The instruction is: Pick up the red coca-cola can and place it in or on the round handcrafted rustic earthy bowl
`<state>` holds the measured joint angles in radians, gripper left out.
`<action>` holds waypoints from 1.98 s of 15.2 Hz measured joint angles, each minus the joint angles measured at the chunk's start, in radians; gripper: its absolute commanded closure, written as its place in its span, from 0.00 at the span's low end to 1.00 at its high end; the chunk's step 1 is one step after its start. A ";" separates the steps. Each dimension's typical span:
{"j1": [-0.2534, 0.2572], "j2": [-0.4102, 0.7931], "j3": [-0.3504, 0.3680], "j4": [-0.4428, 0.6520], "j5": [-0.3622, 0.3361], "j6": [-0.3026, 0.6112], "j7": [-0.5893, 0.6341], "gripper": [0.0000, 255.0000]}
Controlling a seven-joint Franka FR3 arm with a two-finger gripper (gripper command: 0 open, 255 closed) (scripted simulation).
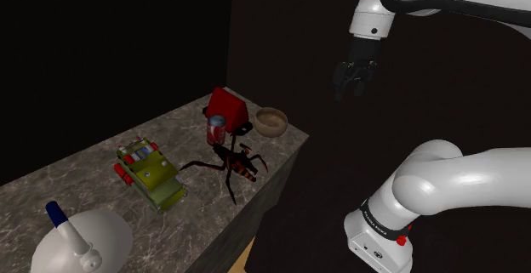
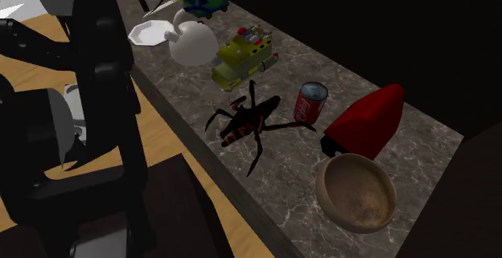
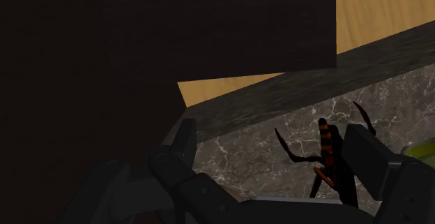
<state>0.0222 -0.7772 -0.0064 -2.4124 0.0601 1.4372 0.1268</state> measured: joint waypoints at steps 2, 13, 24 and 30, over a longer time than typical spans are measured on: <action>0.002 0.011 0.005 -0.005 0.005 0.016 0.005 0.00; 0.027 0.349 0.086 0.043 0.067 0.319 0.089 0.00; 0.053 0.762 0.147 0.242 0.070 0.550 0.183 0.00; 0.076 1.003 0.160 0.432 0.043 0.612 0.240 0.00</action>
<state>0.0986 0.2263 0.1539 -1.9804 0.1035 2.0488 0.3668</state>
